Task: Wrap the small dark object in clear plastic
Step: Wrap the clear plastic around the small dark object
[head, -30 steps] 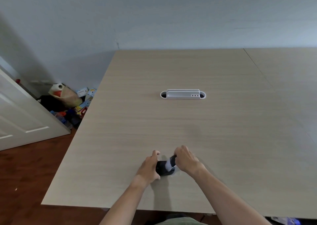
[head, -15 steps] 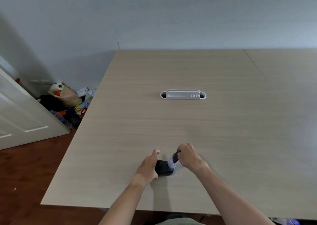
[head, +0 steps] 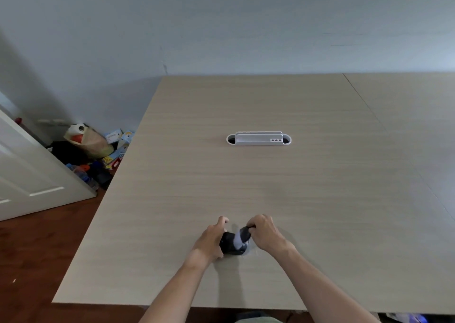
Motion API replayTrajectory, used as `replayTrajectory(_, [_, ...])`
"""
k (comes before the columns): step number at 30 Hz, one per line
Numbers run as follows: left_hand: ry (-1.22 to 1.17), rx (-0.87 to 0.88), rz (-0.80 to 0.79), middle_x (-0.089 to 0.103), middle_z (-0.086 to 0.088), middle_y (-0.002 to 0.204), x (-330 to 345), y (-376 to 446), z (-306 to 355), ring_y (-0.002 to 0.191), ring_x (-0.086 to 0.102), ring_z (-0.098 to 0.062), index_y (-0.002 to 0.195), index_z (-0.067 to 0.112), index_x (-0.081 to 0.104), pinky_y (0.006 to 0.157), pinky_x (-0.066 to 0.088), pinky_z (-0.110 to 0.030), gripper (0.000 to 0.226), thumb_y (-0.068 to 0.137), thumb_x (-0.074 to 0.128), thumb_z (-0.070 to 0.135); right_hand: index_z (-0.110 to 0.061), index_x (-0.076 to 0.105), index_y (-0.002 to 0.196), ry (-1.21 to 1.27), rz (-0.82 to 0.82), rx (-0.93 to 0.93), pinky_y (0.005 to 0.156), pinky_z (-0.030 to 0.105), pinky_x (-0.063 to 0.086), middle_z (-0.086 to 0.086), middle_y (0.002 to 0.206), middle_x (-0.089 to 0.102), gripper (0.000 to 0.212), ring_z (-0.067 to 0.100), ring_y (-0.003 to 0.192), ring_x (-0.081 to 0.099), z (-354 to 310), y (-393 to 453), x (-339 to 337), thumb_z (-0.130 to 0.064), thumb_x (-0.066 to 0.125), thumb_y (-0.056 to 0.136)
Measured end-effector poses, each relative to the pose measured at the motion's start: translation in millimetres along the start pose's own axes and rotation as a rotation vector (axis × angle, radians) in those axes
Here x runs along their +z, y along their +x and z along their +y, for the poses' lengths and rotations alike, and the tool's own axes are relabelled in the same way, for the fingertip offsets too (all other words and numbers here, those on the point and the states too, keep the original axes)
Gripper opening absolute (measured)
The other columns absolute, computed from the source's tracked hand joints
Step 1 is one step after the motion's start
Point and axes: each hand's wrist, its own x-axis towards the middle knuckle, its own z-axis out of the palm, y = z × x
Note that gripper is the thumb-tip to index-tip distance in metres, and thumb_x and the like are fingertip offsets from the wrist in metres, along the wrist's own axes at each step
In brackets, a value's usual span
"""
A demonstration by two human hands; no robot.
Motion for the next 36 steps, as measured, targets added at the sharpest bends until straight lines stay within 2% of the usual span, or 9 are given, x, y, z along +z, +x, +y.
replayTrajectory(4, [0.035, 0.005, -0.031, 0.063, -0.006, 0.118, -2, 2, 1, 0.103, 0.061, -0.03, 0.134, 0.021, 0.03, 0.081, 0.053, -0.038, 0.095, 0.056, 0.079, -0.003, 0.003, 0.059, 0.094, -0.151, 0.063, 0.044, 0.074, 0.038, 0.045, 0.018, 0.104, 0.053, 0.017, 0.038, 0.095, 0.06, 1, -13, 0, 0.002, 0.045, 0.086])
replayTrajectory(9, [0.066, 0.027, -0.021, 0.066, -0.004, 0.111, -4, 4, 4, 0.098, 0.061, -0.03, 0.129, 0.02, 0.033, 0.074, 0.052, -0.039, 0.079, 0.063, 0.071, 0.0, 0.001, 0.059, 0.067, -0.014, 0.013, -0.011, 0.062, 0.037, 0.044, 0.02, 0.077, 0.062, 0.014, 0.038, 0.079, 0.06, -1, -8, 9, 0.003, 0.046, 0.072])
replayTrajectory(11, [0.054, 0.021, -0.026, 0.067, -0.004, 0.105, -5, 3, 6, 0.09, 0.061, -0.028, 0.128, 0.02, 0.034, 0.068, 0.051, -0.038, 0.069, 0.068, 0.066, 0.011, 0.002, 0.062, 0.074, -0.031, -0.005, -0.004, 0.06, 0.034, 0.04, 0.014, 0.08, 0.055, 0.016, 0.032, 0.073, 0.056, 5, -14, 8, 0.003, 0.046, 0.075])
replayTrajectory(14, [0.096, 0.029, -0.014, 0.065, 0.001, 0.097, -3, 5, 3, 0.086, 0.06, -0.025, 0.123, 0.026, 0.034, 0.074, 0.055, -0.043, 0.074, 0.061, 0.069, 0.008, -0.006, 0.057, 0.069, -0.054, 0.086, 0.0, 0.062, 0.032, 0.037, 0.01, 0.085, 0.047, 0.019, 0.029, 0.071, 0.05, 13, -18, -3, 0.004, 0.046, 0.079])
replayTrajectory(19, [0.112, 0.037, -0.019, 0.062, -0.002, 0.104, 1, 11, -4, 0.092, 0.061, -0.03, 0.12, 0.032, 0.03, 0.079, 0.056, -0.045, 0.073, 0.065, 0.066, 0.0, -0.001, 0.073, 0.091, 0.048, 0.062, -0.068, 0.081, 0.026, 0.045, 0.013, 0.099, 0.069, 0.027, 0.025, 0.096, 0.059, 6, -8, -6, 0.005, 0.049, 0.078])
replayTrajectory(23, [0.081, 0.046, -0.037, 0.062, -0.006, 0.118, -3, 8, 0, 0.101, 0.06, -0.028, 0.126, 0.027, 0.033, 0.085, 0.053, -0.04, 0.068, 0.072, 0.057, -0.006, -0.007, 0.057, 0.061, -0.057, 0.059, -0.031, 0.064, 0.033, 0.043, 0.012, 0.09, 0.055, 0.023, 0.03, 0.076, 0.056, 9, -12, -2, 0.006, 0.045, 0.076])
replayTrajectory(28, [0.032, -0.001, -0.019, 0.058, -0.008, 0.128, -4, -2, -1, 0.111, 0.056, -0.03, 0.132, 0.024, 0.032, 0.088, 0.051, -0.04, 0.071, 0.072, 0.047, -0.01, 0.006, 0.064, 0.073, 0.044, 0.12, -0.038, 0.071, 0.042, 0.05, 0.022, 0.079, 0.068, 0.015, 0.036, 0.08, 0.06, 5, 0, 6, 0.002, 0.049, 0.073])
replayTrajectory(32, [-0.034, -0.159, 0.079, 0.038, -0.005, 0.135, 14, -22, 0, 0.127, 0.039, -0.027, 0.139, 0.016, 0.029, 0.101, 0.043, -0.033, 0.098, 0.055, 0.078, 0.023, 0.003, 0.054, 0.061, 0.017, 0.073, -0.025, 0.06, 0.04, 0.042, 0.018, 0.07, 0.061, 0.015, 0.037, 0.072, 0.057, 6, -4, 18, 0.002, 0.047, 0.075])
replayTrajectory(36, [-0.126, -0.33, 0.265, 0.039, 0.0, 0.122, 38, -40, 16, 0.118, 0.039, -0.023, 0.124, 0.018, 0.037, 0.099, 0.041, -0.032, 0.11, 0.035, 0.072, 0.073, -0.005, 0.048, 0.057, 0.007, 0.167, 0.019, 0.055, 0.034, 0.036, 0.013, 0.069, 0.056, 0.022, 0.03, 0.064, 0.05, 15, -2, 14, 0.003, 0.046, 0.077])
